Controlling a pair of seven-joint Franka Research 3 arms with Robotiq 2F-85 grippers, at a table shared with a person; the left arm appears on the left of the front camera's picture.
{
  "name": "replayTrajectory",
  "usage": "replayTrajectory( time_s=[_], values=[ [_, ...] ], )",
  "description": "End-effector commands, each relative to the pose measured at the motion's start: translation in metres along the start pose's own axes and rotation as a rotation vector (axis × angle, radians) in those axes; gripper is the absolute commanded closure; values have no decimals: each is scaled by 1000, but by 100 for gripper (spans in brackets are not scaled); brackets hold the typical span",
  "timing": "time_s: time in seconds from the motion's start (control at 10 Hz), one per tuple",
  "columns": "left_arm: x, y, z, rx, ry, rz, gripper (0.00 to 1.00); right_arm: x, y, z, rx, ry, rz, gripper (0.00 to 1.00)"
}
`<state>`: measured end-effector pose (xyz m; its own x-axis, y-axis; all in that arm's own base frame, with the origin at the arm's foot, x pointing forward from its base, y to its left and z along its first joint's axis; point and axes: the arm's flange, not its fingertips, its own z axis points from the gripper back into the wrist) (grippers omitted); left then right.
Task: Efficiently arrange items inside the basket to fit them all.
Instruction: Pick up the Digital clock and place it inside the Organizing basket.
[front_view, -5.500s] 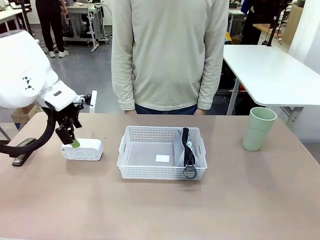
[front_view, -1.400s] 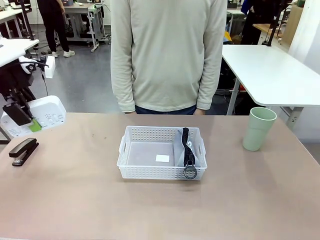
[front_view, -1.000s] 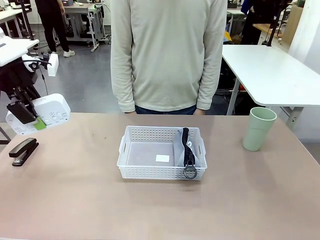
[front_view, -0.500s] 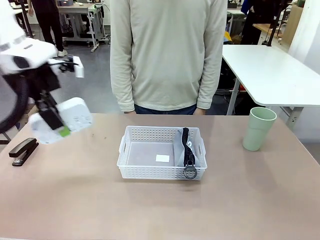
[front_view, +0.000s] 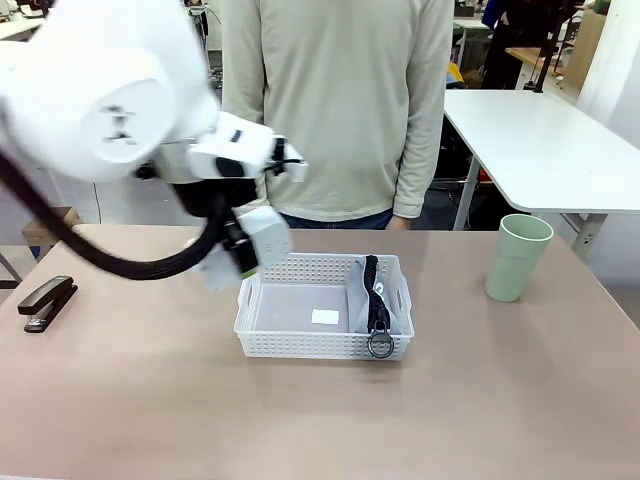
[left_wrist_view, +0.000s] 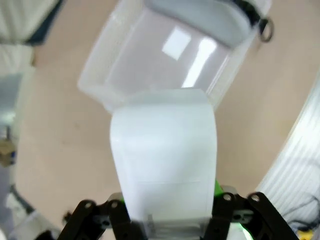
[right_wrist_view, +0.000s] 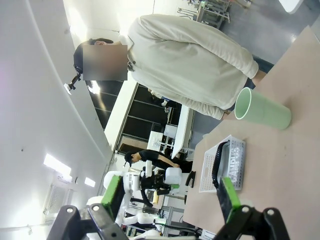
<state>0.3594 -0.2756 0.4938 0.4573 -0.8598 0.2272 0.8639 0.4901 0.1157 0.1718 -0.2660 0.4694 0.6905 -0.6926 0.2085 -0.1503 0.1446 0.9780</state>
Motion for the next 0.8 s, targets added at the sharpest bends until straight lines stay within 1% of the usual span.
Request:
replayTrajectory(
  time_s=[0.0,0.1,0.2,0.3,0.4,0.5,0.6,0.7],
  values=[
    [43,28,-5,32,-19,-90,47,3,2,-2,22,-13,27,0],
    [47,36,-6,8,-28,-71,47,3,2,-2,22,-13,27,0],
    [48,40,-7,-54,-42,-78,47,3,2,-2,22,-13,27,0],
    [42,28,10,-132,24,-125,47,3,2,-2,22,-13,27,0],
    [54,32,-18,-5,-30,-63,47,3,2,-2,22,-13,27,0],
    [54,32,-18,-5,-30,-63,47,3,2,-2,22,-13,27,0],
    [55,34,-12,-52,-13,-86,46,3,2,-2,22,-13,27,0],
    [59,19,-15,-53,-22,-200,46,3,2,-2,22,-13,27,0]
  ],
)
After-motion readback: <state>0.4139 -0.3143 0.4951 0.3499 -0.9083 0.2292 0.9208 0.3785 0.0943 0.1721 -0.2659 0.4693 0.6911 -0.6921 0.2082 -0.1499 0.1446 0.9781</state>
